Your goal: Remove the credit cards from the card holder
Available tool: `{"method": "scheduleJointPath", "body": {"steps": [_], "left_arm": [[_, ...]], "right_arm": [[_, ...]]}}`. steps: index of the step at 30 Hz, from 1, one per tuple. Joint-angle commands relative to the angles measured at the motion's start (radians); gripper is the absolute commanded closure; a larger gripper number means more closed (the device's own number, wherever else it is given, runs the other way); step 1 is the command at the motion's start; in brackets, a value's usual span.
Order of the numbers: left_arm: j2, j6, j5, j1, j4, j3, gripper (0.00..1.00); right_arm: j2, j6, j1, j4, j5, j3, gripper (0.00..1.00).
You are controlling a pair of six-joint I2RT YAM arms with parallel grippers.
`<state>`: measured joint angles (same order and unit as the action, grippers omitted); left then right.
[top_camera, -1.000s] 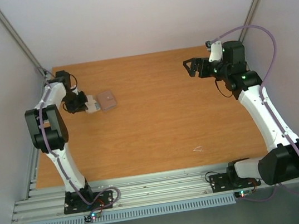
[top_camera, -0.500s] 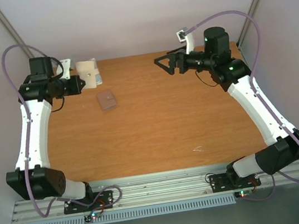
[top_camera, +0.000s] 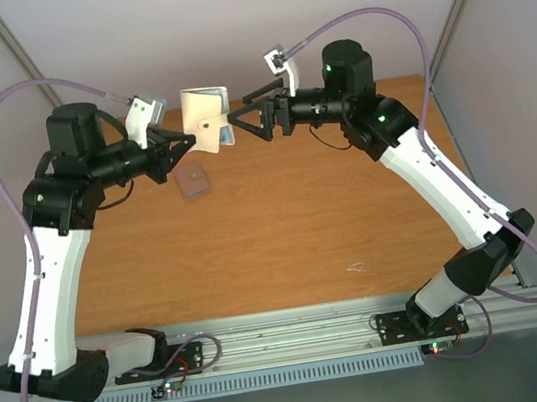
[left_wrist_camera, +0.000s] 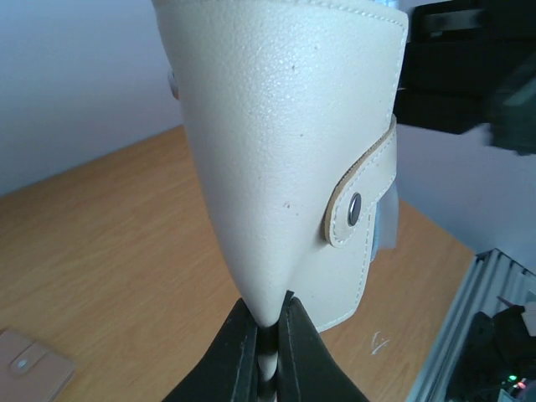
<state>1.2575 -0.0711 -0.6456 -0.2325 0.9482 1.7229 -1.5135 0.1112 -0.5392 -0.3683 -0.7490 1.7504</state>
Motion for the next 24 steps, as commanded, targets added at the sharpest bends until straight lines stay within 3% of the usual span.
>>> {"method": "scheduleJointPath", "body": {"steps": [1,3,8,12,13,14,16,17,21,22,24], "left_arm": [[-0.071,0.056,-0.034,-0.039,-0.136,-0.061,1.00],[-0.105,0.056,-0.035,-0.054,-0.164,-0.100,1.00],[-0.141,0.104,-0.032,-0.085,-0.210,-0.139,1.00],[-0.143,0.107,-0.011,-0.098,-0.214,-0.150,1.00],[-0.145,0.110,-0.012,-0.101,-0.215,-0.155,1.00],[-0.146,0.108,-0.015,-0.105,-0.215,-0.164,1.00],[-0.151,0.099,-0.016,-0.107,-0.220,-0.185,1.00],[-0.151,0.093,-0.010,-0.107,-0.220,-0.196,1.00],[-0.160,0.078,-0.037,-0.107,-0.212,-0.213,0.99],[-0.165,0.075,-0.081,-0.107,-0.202,-0.217,0.87],[-0.181,0.074,-0.149,-0.107,-0.194,-0.234,0.44]], "right_arm": [[-0.017,-0.075,-0.022,0.023,-0.049,0.059,0.02],[-0.013,-0.073,-0.046,0.041,-0.052,0.058,0.07],[-0.017,-0.079,-0.082,0.048,-0.079,0.062,0.37],[-0.005,-0.026,-0.115,0.021,-0.046,0.069,0.35],[-0.005,-0.012,-0.124,0.011,-0.025,0.069,0.39],[-0.006,-0.004,-0.130,0.006,-0.011,0.068,0.48],[-0.011,-0.001,-0.131,0.007,0.001,0.068,0.82],[-0.010,0.001,-0.131,0.009,0.009,0.068,0.94],[0.017,0.045,-0.129,0.003,0.007,0.053,0.99],[0.029,0.066,-0.126,-0.007,0.004,0.050,0.99],[0.056,0.128,-0.116,-0.047,-0.021,0.048,0.99]]}}
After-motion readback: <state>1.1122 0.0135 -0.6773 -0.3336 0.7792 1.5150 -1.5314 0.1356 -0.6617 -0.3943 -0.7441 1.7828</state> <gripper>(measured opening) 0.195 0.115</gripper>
